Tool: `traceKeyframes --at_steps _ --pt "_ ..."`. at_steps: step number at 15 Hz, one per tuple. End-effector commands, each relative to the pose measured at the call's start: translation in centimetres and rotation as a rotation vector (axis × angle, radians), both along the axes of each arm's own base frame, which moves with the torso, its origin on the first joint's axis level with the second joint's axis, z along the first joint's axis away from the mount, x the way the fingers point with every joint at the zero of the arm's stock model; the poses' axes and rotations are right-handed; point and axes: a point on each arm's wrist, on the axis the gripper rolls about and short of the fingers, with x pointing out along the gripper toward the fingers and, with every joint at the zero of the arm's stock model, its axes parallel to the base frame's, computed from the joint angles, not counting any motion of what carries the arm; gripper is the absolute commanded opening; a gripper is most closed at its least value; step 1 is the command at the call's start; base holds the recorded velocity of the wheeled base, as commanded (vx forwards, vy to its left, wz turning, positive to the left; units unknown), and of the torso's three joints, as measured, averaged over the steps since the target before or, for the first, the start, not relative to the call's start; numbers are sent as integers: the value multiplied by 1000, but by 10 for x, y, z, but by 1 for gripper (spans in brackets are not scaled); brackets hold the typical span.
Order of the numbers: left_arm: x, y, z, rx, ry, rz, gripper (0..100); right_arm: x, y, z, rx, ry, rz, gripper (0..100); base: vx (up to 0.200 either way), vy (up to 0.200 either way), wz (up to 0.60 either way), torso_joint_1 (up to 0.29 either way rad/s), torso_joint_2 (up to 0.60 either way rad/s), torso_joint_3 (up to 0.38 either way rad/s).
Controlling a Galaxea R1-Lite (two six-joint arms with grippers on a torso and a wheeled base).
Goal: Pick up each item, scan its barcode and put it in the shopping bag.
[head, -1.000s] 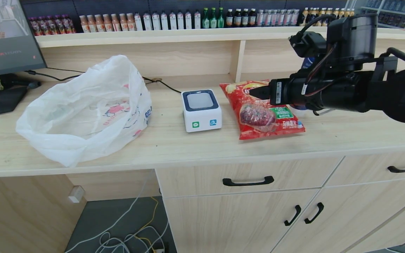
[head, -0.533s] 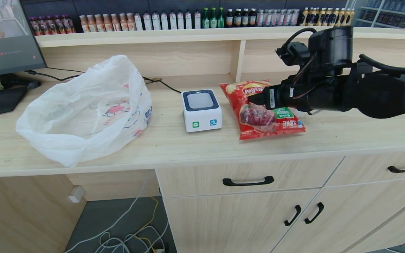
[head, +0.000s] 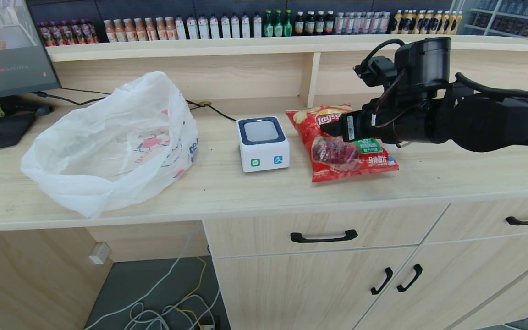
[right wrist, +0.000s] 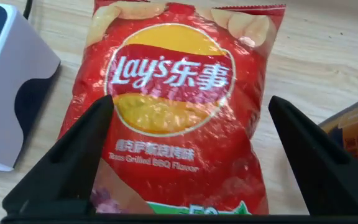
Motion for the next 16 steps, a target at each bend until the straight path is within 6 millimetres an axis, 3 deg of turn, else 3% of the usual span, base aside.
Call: traceKeyframes --at_steps 1,9,16 --pt "0 0 0 0 -1 0 100 -1 3 2 5 -4 8 100 0 0 0 0 0 0" --pt "0 0 0 0 -1 0 100 -1 20 -13 -11 51 63 100 0 0 0 0 0 0" --pt "0 0 0 0 -1 0 100 -5 17 -10 -36 107 60 100 0 0 0 0 0 0"
